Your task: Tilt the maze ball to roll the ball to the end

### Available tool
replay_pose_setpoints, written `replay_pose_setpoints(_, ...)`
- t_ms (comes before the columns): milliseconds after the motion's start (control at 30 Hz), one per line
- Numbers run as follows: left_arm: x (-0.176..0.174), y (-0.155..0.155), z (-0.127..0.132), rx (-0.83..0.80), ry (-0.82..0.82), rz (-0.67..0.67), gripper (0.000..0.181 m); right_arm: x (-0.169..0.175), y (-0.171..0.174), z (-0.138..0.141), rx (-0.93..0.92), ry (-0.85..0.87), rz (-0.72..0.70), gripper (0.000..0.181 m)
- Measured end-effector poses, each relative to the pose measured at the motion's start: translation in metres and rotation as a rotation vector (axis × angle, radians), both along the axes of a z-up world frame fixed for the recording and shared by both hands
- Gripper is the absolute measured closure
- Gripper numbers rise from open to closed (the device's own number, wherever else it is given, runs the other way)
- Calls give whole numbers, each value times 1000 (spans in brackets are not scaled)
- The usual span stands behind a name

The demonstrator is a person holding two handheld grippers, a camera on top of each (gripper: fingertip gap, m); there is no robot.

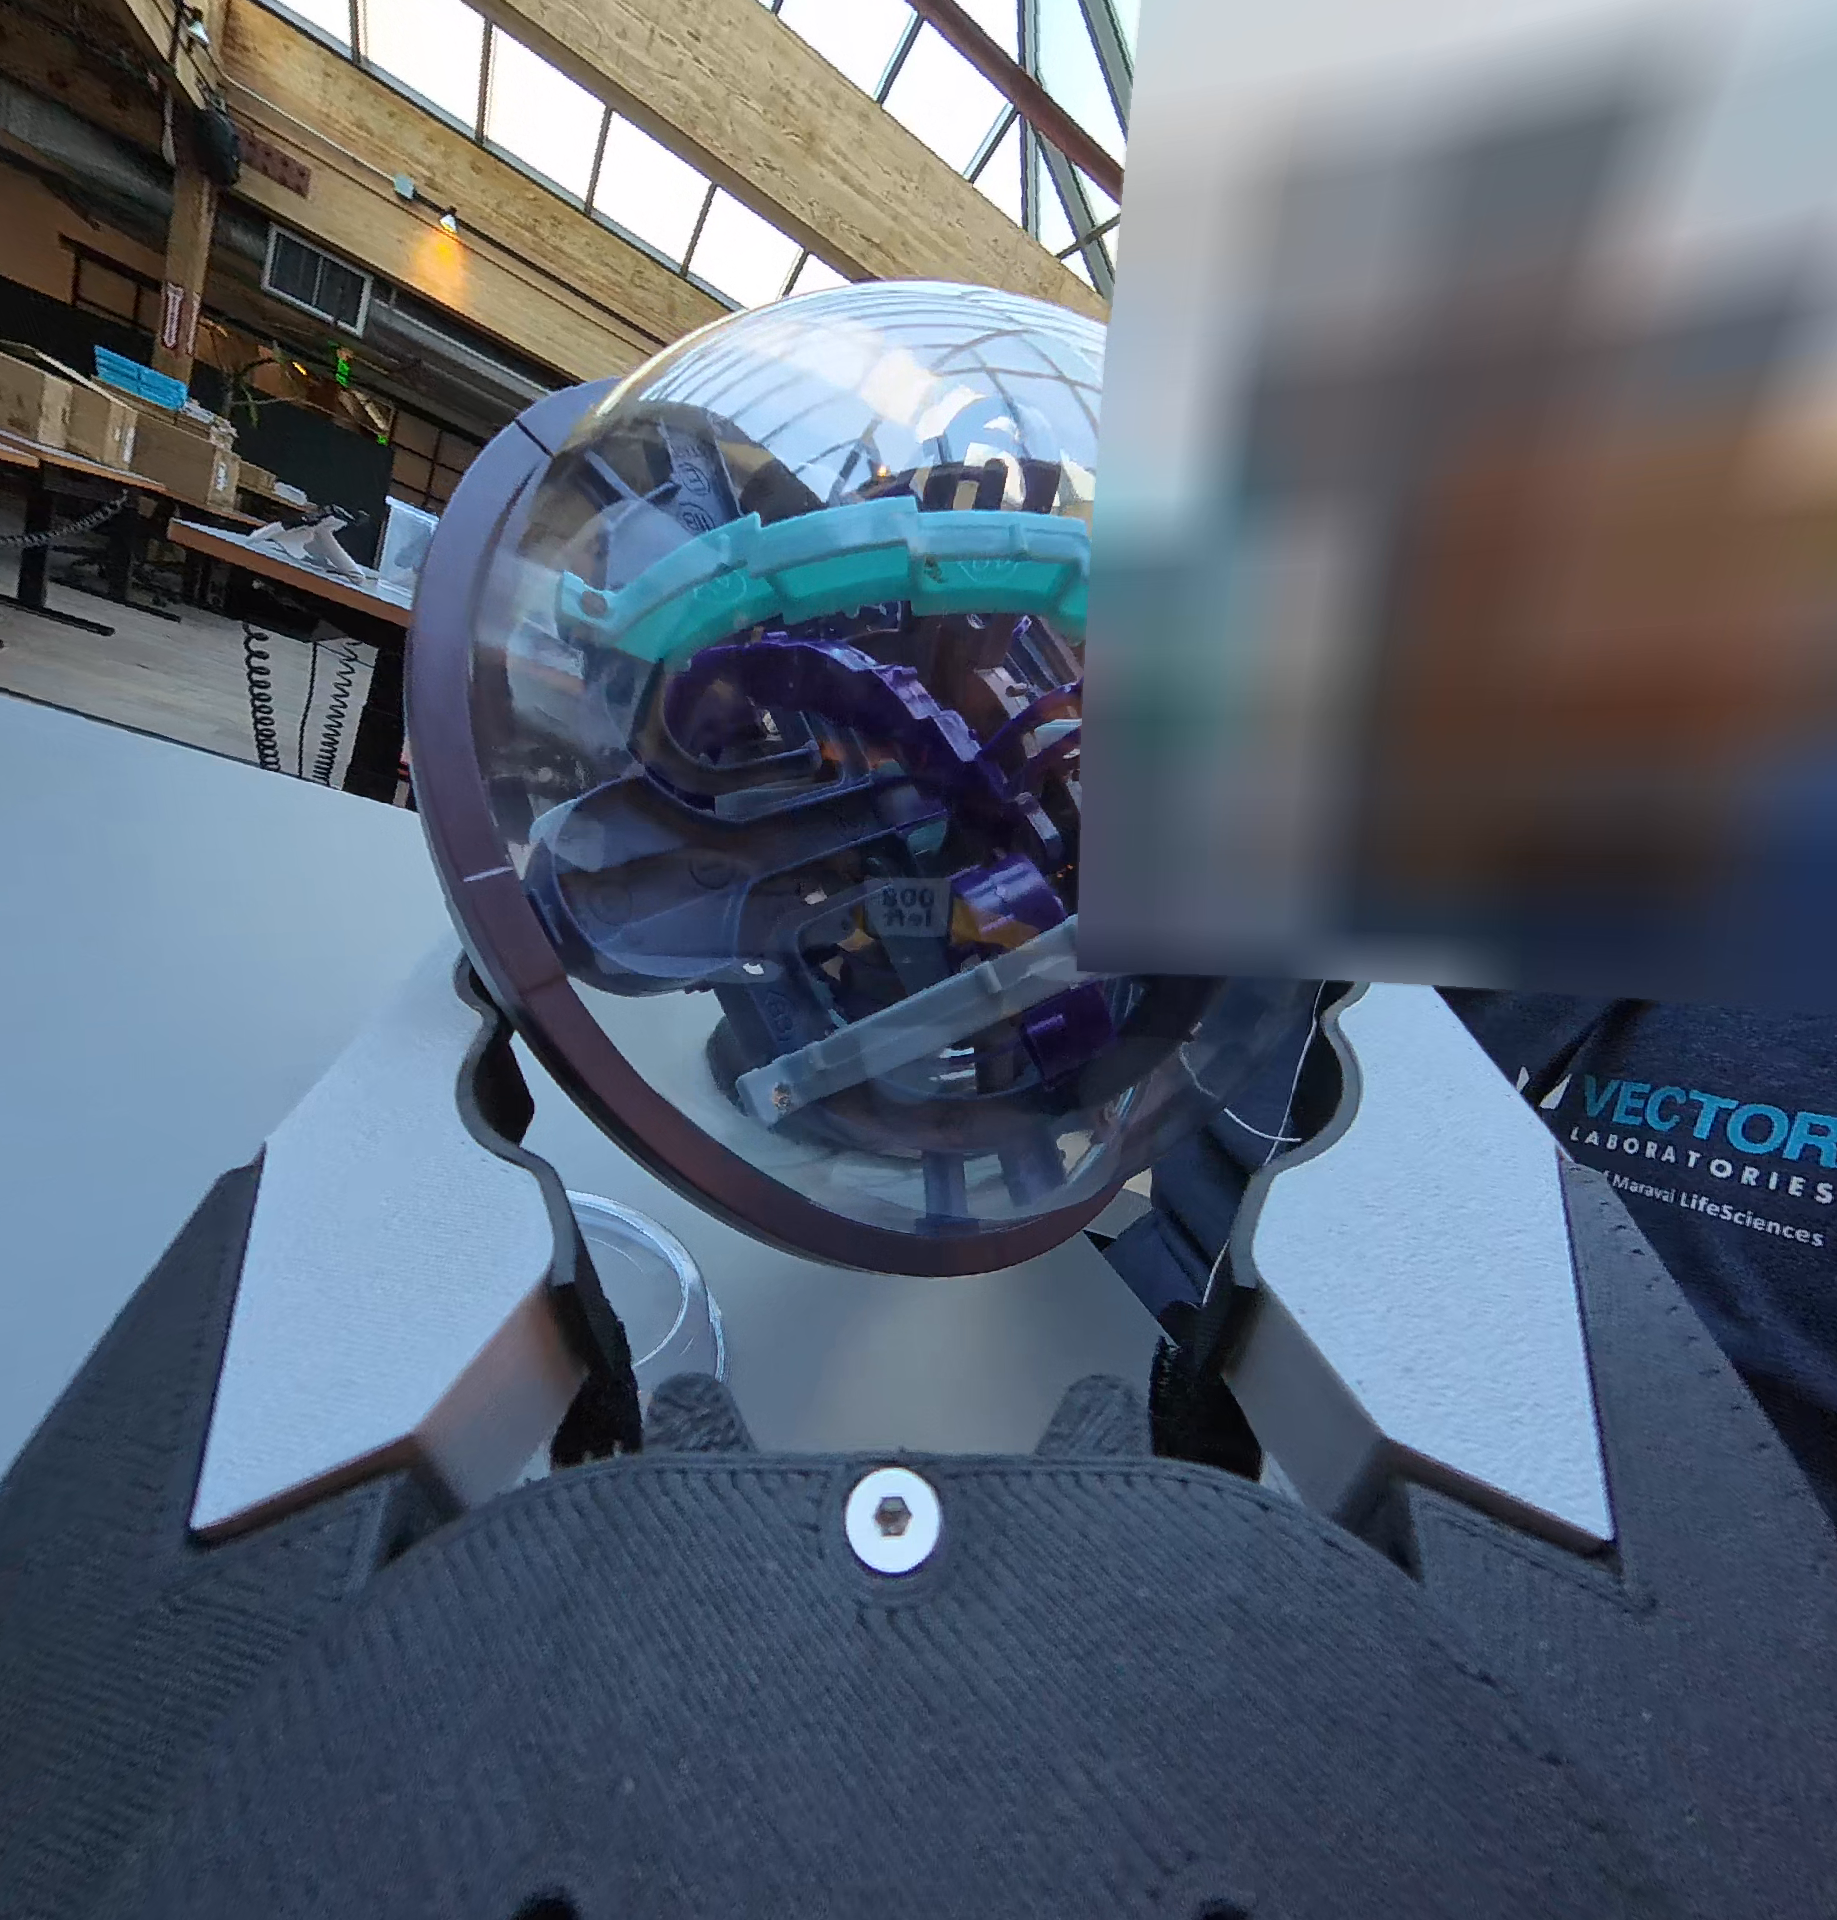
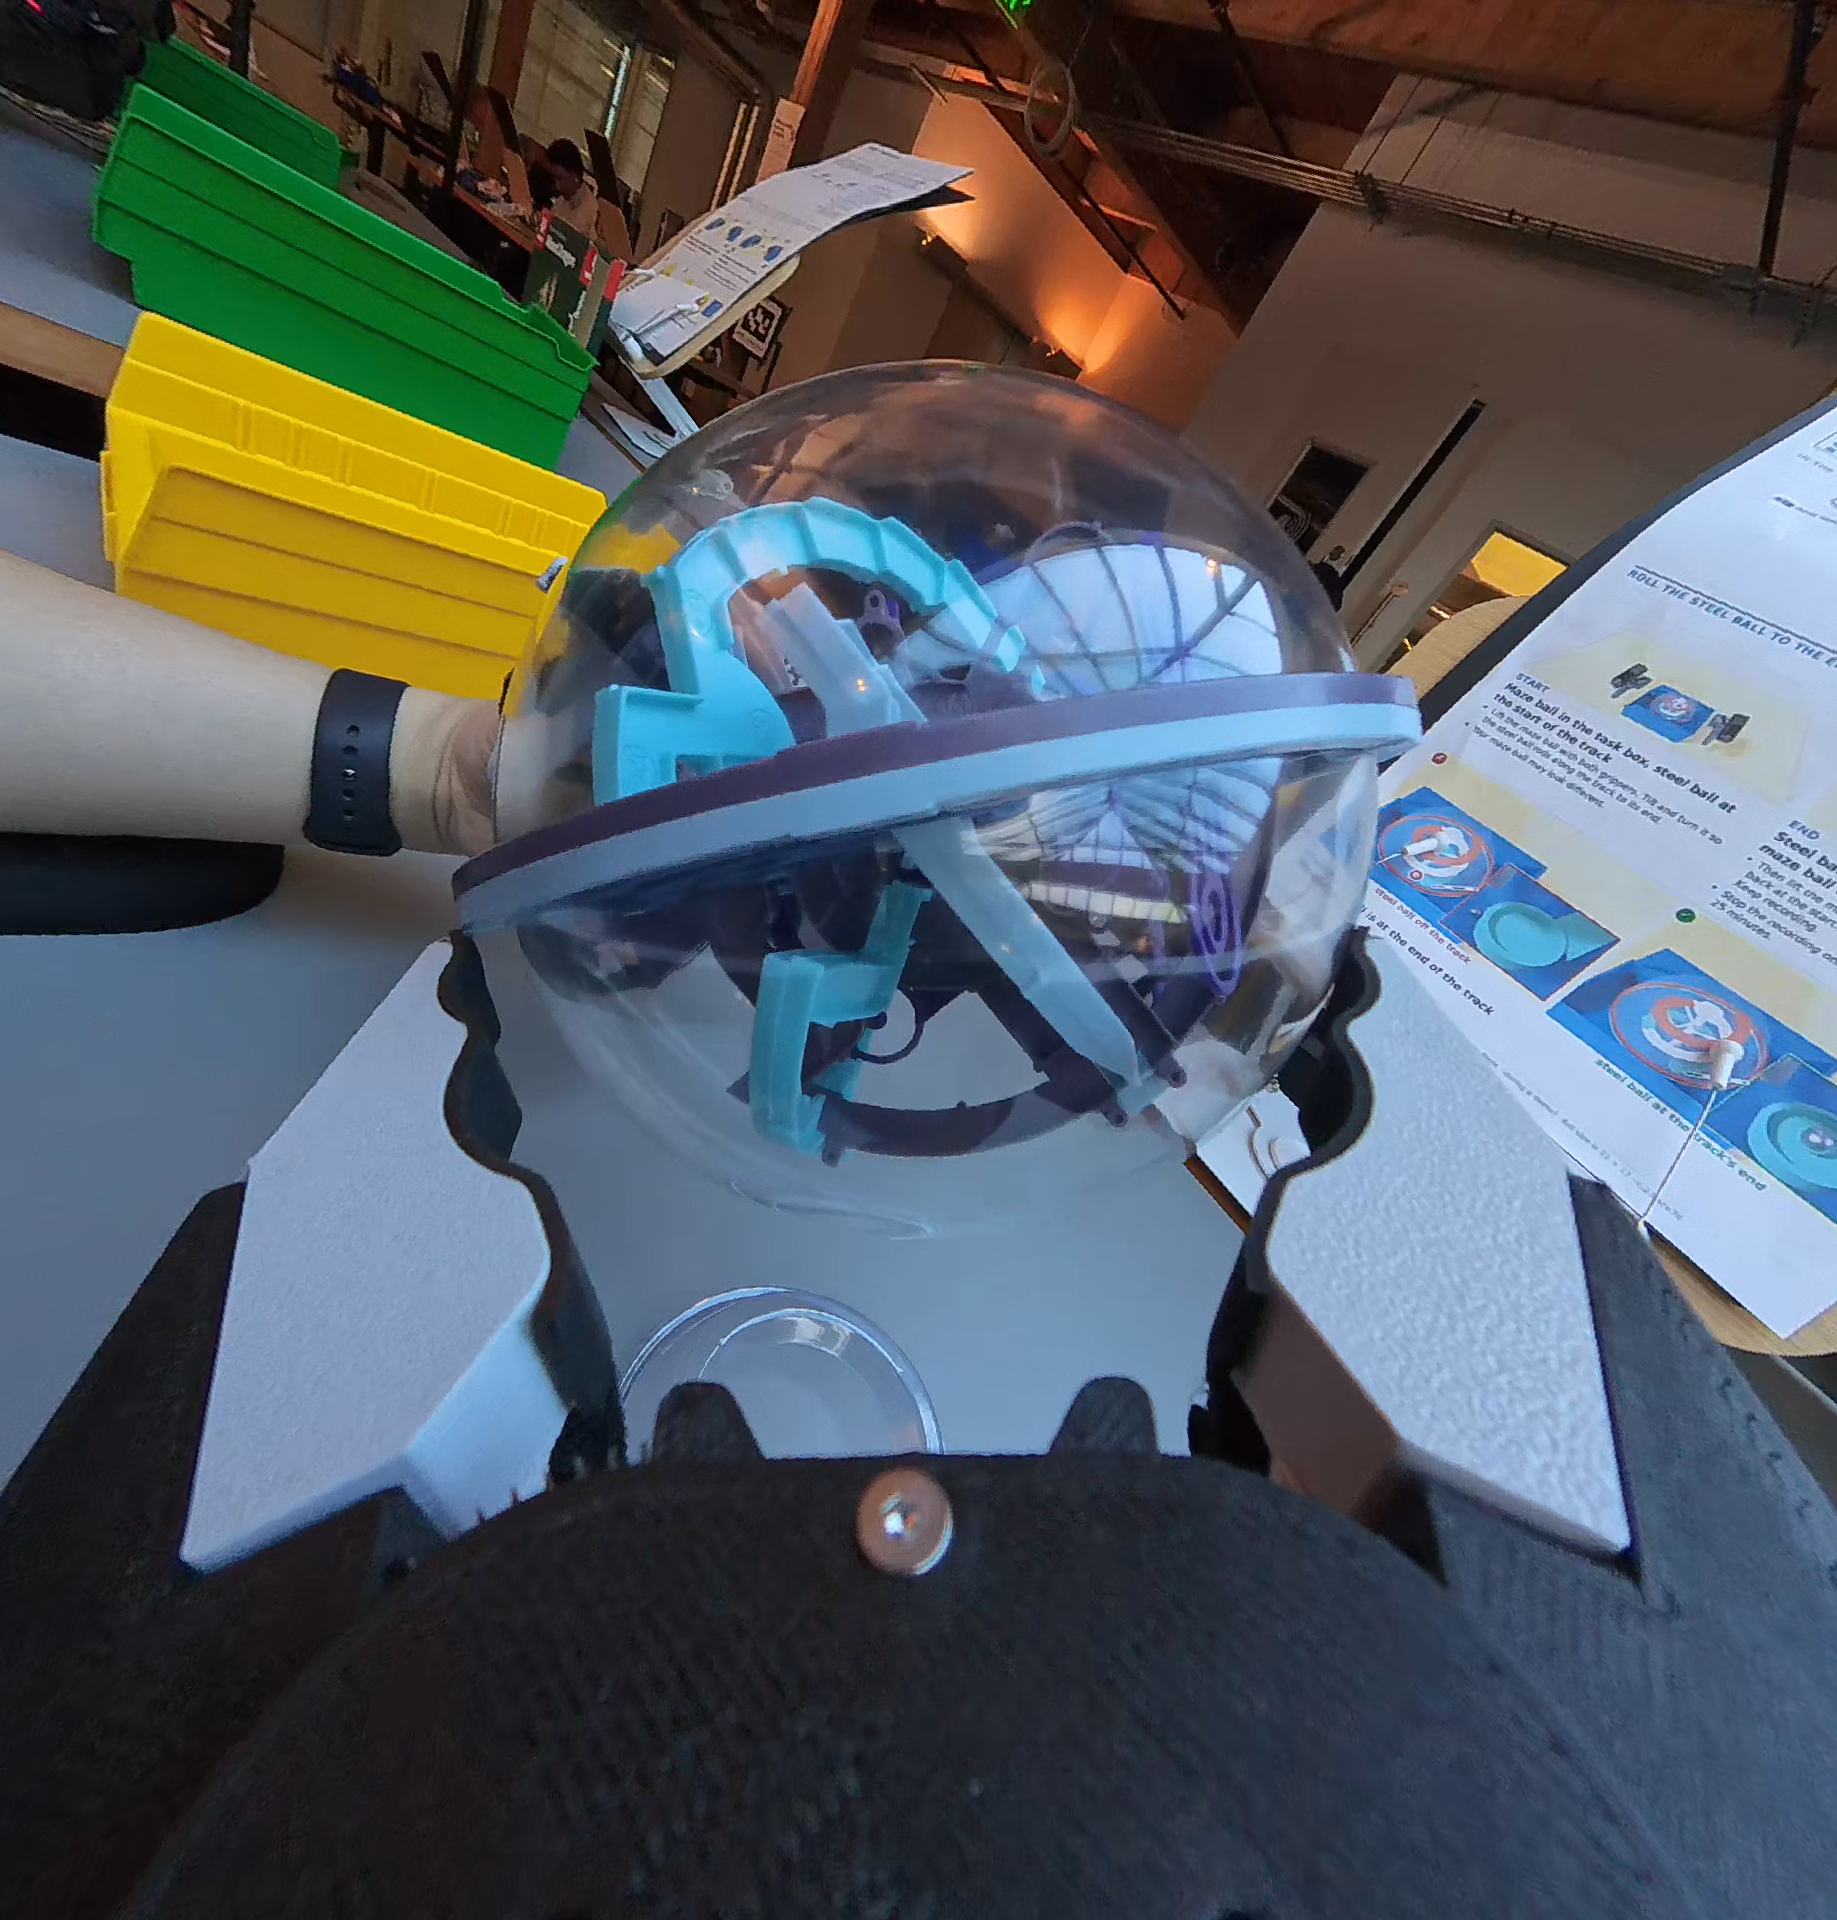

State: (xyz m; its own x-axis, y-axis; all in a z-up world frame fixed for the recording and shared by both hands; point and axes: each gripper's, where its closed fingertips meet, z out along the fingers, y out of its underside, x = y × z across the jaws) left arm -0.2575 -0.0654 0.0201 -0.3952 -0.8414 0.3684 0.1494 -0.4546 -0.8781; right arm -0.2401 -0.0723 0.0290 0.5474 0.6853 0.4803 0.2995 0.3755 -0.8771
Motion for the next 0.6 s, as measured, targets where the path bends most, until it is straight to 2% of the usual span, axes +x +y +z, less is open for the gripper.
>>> replay_pose_setpoints(600, 4, -7, -1, -42, 11, -65, 32, 0, -2, 0, 46, -19, -19, 24)
